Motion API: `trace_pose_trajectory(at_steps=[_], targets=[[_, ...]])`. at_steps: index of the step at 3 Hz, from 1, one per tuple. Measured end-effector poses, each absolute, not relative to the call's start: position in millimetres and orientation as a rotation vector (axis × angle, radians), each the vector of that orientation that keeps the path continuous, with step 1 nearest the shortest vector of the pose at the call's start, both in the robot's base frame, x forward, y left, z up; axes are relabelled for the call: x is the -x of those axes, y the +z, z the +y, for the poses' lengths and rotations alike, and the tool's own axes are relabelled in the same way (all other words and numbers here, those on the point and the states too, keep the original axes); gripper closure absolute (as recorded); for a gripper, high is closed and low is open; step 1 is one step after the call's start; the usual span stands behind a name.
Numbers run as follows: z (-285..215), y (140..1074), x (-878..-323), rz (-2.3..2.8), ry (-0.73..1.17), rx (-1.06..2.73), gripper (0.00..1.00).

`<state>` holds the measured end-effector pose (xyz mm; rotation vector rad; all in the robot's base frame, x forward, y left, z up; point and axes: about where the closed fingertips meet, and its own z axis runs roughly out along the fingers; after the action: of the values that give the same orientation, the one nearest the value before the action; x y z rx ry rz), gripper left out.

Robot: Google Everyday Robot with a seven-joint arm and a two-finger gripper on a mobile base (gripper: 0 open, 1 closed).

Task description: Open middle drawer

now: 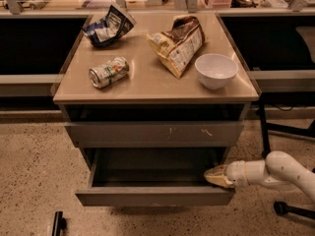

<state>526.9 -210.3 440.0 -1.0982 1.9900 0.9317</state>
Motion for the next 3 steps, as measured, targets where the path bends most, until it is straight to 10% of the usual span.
trace_pose_trajectory(at_steps=[3], targets=[[-190.1,432.8,-482.1,1.977,0.979,1.001,1.0]])
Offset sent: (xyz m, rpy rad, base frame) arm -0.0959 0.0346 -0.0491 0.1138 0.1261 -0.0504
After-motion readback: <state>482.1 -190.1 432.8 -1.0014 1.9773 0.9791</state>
